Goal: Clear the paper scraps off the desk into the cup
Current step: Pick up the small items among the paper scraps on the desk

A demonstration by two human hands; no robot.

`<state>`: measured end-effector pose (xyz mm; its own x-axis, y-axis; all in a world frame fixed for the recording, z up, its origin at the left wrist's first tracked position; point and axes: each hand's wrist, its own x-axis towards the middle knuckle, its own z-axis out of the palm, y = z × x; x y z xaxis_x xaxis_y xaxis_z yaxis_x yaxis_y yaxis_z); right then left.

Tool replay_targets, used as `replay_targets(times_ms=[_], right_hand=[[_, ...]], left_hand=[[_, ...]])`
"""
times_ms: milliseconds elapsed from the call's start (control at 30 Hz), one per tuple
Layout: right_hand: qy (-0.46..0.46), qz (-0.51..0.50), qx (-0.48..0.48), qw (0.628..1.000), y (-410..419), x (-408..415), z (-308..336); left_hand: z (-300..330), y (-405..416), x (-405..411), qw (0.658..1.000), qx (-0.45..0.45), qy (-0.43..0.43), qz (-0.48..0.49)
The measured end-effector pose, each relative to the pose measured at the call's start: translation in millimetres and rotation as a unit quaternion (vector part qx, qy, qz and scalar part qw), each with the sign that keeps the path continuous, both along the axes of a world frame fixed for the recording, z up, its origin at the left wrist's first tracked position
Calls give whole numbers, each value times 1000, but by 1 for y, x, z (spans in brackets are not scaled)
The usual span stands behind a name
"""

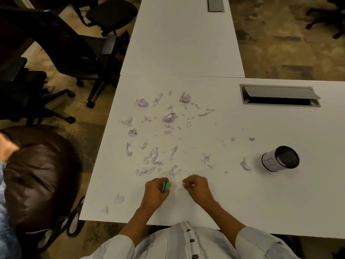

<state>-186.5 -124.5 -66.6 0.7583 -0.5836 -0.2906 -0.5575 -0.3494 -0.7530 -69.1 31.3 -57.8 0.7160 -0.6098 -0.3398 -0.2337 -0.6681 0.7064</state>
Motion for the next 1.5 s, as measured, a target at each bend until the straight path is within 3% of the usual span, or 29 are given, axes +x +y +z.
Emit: replay_targets(times_ms=[133, 233, 367, 467, 700, 900, 1033, 1133, 1300, 1500], right_hand=[[-78, -177, 59, 979, -46, -28, 41], [-122, -306, 77, 941, -97, -62, 72], [-161, -445, 39, 880, -166, -112, 100], [-143, -483, 5, 864, -209, -137, 105], [-41, -434, -16, 900, -265, -160, 97], [-41, -460, -51, 886, -278, -186, 101], [-67, -457, -86, 883, -260, -186, 102], [-67, -389, -86, 915, -232, -167, 93], [-21, -246, -37, 968, -180, -124, 54], [92, -121, -48, 987, -133, -84, 13]], left_hand=[[24, -53, -6, 996, -83, 26, -13], [40, -106, -19, 990, -124, 48, -53], [65, -184, -51, 977, -169, 45, -124], [81, -244, -82, 969, -179, 39, -168], [93, -352, -146, 962, -166, 43, -214], [80, -363, -148, 957, -116, 91, -252], [63, -321, -121, 969, -87, 64, -221], [49, -271, -92, 980, -46, 56, -185], [33, -169, -37, 990, 16, 58, -130], [32, -45, 27, 990, 113, -8, -82]])
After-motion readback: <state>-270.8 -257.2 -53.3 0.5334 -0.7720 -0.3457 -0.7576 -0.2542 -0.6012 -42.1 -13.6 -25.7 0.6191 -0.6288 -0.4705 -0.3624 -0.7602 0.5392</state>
